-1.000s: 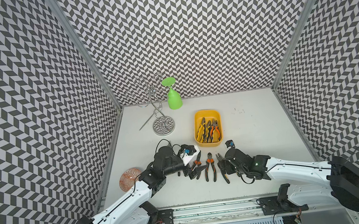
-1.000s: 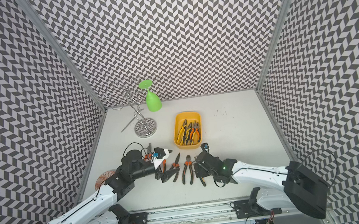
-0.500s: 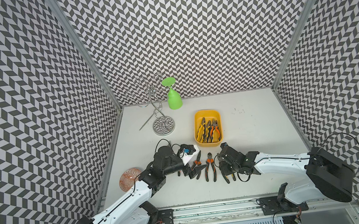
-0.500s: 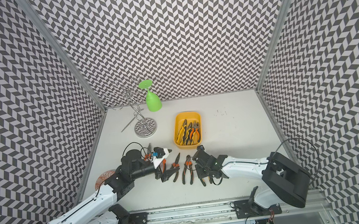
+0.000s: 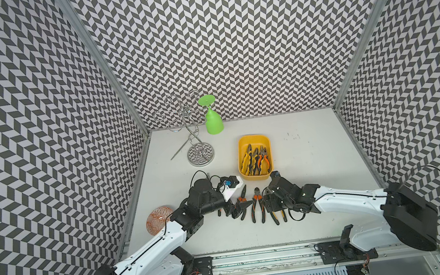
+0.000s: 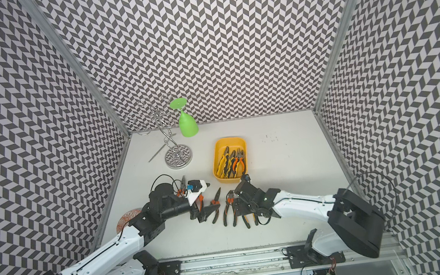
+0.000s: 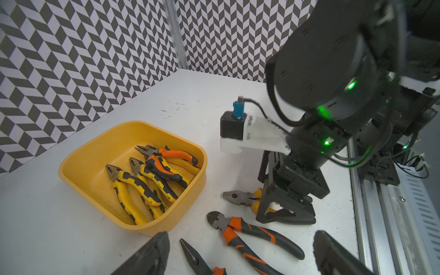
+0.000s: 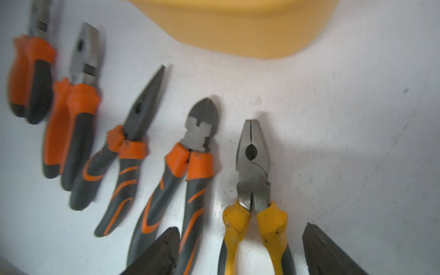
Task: Take the pliers out of the storage box
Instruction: Place the pliers at the center of the board, then pick up the pliers from the storage box.
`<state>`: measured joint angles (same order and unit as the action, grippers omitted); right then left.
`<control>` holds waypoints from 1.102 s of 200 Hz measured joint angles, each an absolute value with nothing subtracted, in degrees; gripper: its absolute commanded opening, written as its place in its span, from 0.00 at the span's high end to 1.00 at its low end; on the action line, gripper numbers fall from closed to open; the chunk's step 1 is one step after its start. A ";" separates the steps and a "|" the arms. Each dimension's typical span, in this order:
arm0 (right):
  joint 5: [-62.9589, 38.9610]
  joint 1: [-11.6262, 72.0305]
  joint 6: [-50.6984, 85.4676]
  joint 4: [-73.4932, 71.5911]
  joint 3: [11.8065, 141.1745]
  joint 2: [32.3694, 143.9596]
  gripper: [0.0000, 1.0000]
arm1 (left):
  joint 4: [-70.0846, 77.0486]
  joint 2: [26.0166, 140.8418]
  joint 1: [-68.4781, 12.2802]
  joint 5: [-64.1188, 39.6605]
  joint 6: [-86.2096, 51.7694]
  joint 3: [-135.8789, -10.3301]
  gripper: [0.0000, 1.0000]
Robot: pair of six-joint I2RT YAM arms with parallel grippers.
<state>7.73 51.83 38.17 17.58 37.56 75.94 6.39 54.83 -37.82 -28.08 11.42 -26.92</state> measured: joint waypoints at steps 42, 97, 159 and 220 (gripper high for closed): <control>11.53 48.47 35.09 14.46 37.56 66.65 0.12 | 6.37 56.21 -36.82 -28.29 10.59 -27.66 0.02; 10.07 37.56 30.44 13.78 51.16 75.61 0.43 | 5.91 55.72 -36.71 -28.34 14.13 -28.21 0.02; 3.51 34.30 27.00 18.96 70.39 97.01 0.47 | 5.43 55.81 -36.69 -28.47 17.96 -28.32 0.02; 1.58 34.22 26.87 25.54 73.54 105.84 0.56 | 5.50 55.92 -36.58 -28.91 18.46 -28.32 0.02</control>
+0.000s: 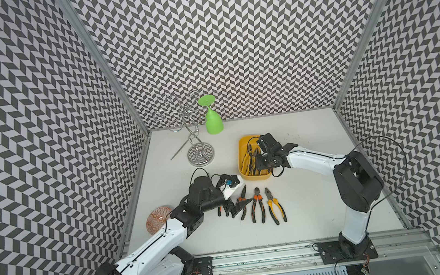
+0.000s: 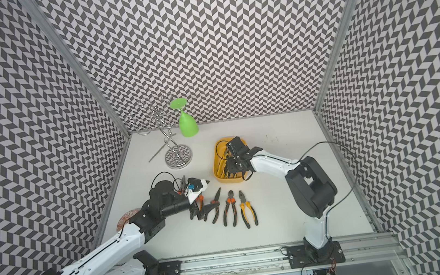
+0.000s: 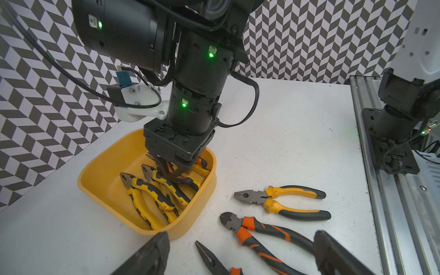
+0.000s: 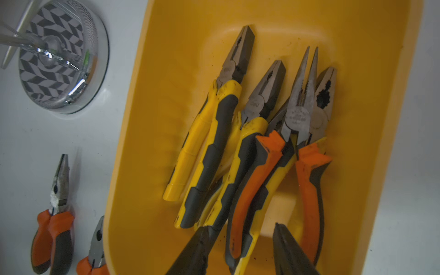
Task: Take the pliers out of the storage box
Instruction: Pick up the pliers from the storage box.
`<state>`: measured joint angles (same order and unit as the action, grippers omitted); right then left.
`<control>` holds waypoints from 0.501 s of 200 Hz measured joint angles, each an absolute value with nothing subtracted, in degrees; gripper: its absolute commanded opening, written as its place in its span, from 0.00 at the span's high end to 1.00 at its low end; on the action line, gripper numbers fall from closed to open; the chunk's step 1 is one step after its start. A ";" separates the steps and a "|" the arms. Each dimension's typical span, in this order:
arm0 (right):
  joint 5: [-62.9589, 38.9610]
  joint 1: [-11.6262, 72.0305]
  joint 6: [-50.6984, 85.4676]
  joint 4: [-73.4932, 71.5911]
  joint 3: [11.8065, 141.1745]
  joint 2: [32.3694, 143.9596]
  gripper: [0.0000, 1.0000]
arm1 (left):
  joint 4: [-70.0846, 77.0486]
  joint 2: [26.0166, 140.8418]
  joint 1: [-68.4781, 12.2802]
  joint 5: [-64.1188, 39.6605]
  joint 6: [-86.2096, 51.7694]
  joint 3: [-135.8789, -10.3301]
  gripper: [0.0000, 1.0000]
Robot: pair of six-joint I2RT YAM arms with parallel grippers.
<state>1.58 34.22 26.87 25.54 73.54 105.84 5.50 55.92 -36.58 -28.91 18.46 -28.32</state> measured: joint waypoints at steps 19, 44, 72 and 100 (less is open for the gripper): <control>1.41 34.22 26.63 25.56 73.56 106.69 0.60 | 5.50 55.99 -36.49 -29.06 18.46 -28.32 0.02; 0.78 34.22 26.11 25.54 73.80 108.62 0.66 | 5.50 56.01 -36.27 -29.10 18.48 -28.32 0.02; 1.06 34.33 25.34 26.41 74.78 109.69 0.74 | 5.50 56.01 -36.05 -29.10 18.48 -28.32 0.02; 1.69 34.30 24.88 26.92 74.96 109.69 0.88 | 5.50 56.01 -35.94 -29.06 18.44 -28.32 0.02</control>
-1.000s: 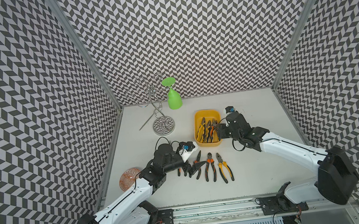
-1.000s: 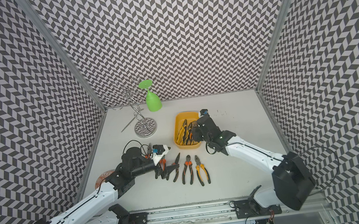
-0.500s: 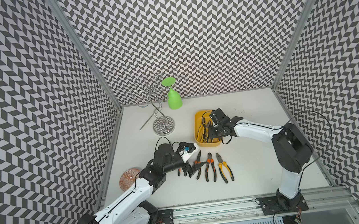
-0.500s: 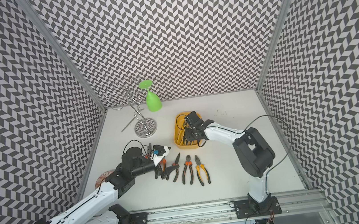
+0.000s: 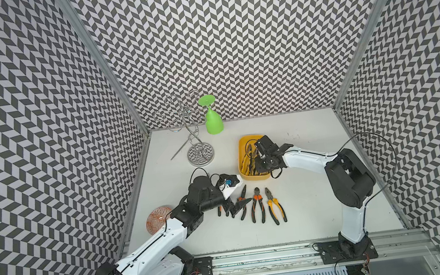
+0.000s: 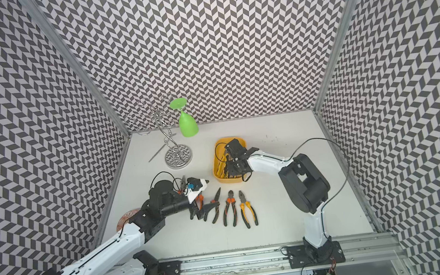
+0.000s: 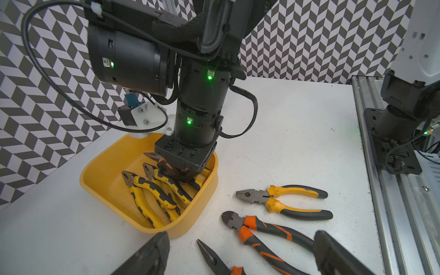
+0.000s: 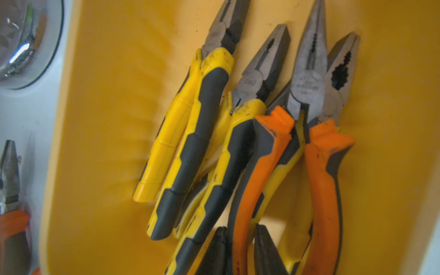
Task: Take the pliers out of the storage box
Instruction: Pick up the pliers from the storage box, then place the pliers at the center of the board.
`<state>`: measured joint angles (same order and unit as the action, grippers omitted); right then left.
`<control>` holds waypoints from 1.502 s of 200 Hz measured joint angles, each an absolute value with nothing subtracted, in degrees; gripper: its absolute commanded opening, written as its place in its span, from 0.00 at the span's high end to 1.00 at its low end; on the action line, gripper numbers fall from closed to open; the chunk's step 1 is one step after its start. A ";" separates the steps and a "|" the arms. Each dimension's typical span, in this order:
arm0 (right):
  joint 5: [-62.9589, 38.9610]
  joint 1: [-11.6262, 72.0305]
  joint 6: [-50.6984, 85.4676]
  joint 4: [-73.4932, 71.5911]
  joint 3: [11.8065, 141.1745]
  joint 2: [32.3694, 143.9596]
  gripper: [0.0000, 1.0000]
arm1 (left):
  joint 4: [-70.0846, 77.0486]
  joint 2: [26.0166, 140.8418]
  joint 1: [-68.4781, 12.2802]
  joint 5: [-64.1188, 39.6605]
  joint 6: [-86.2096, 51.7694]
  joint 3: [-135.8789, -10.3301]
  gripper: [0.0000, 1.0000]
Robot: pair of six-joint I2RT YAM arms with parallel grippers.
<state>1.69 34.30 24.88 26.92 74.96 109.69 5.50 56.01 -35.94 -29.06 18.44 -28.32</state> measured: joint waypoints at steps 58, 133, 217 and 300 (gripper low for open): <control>2.24 34.35 21.91 23.77 71.42 106.63 1.00 | 5.61 56.27 -35.94 -29.08 17.96 -28.32 0.02; 2.87 34.35 12.10 15.94 59.55 91.15 1.00 | 6.39 57.06 -35.94 -29.47 17.04 -28.32 0.02; 2.92 34.33 7.62 14.83 44.88 69.45 1.00 | 6.46 57.06 -35.94 -29.89 16.97 -28.32 0.02; 0.32 40.32 21.19 27.86 32.80 56.58 1.00 | 6.83 57.45 -35.94 -31.00 16.97 -28.32 0.02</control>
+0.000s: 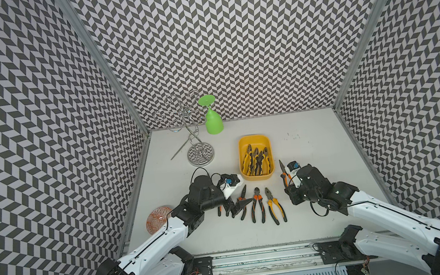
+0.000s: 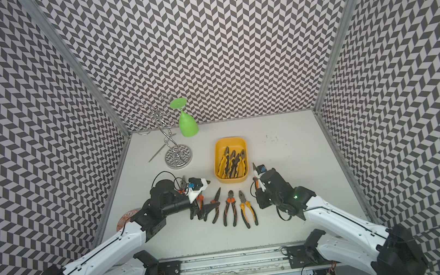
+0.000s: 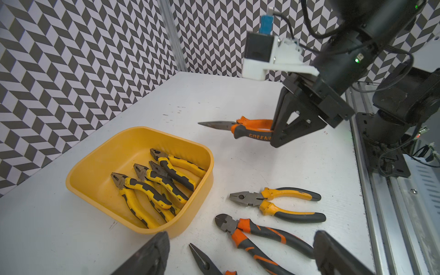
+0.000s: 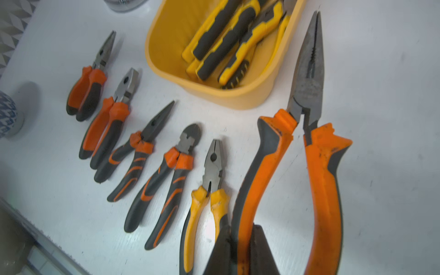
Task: Take the pliers out of the storage box
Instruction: Place the pliers at the center of the board.
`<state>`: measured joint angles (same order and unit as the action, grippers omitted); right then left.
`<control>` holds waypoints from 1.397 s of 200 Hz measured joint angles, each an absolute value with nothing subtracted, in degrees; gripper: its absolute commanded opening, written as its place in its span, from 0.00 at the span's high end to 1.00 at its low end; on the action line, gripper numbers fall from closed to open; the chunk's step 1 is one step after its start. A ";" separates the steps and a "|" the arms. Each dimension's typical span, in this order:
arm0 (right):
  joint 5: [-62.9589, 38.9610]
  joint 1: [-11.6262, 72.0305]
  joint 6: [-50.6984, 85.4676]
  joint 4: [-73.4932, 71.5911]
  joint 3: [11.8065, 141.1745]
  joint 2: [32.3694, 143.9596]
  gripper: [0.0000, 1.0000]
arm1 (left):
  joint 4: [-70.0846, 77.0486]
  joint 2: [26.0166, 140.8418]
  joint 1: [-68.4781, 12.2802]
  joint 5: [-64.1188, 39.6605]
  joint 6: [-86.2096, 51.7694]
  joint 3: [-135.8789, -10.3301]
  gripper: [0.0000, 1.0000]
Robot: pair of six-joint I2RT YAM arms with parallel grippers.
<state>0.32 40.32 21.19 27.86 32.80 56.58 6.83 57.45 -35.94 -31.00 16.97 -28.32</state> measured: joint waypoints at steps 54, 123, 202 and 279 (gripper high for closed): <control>-1.48 43.38 28.82 28.01 29.32 61.23 1.00 | 7.07 58.24 -35.94 -31.31 16.95 -28.32 0.02; -0.93 43.38 31.27 23.75 27.31 65.67 0.93 | 7.07 58.24 -35.94 -31.31 16.99 -28.32 0.02; -0.84 43.38 33.74 23.42 26.83 66.81 0.48 | 7.07 58.24 -35.94 -31.31 16.95 -28.32 0.02; 6.76 43.35 33.50 26.63 33.17 59.88 0.21 | 7.29 59.09 -35.94 -31.38 16.84 -28.32 0.02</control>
<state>6.76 43.35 33.50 26.63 33.17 59.88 7.29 59.09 -35.94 -31.38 16.84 -28.32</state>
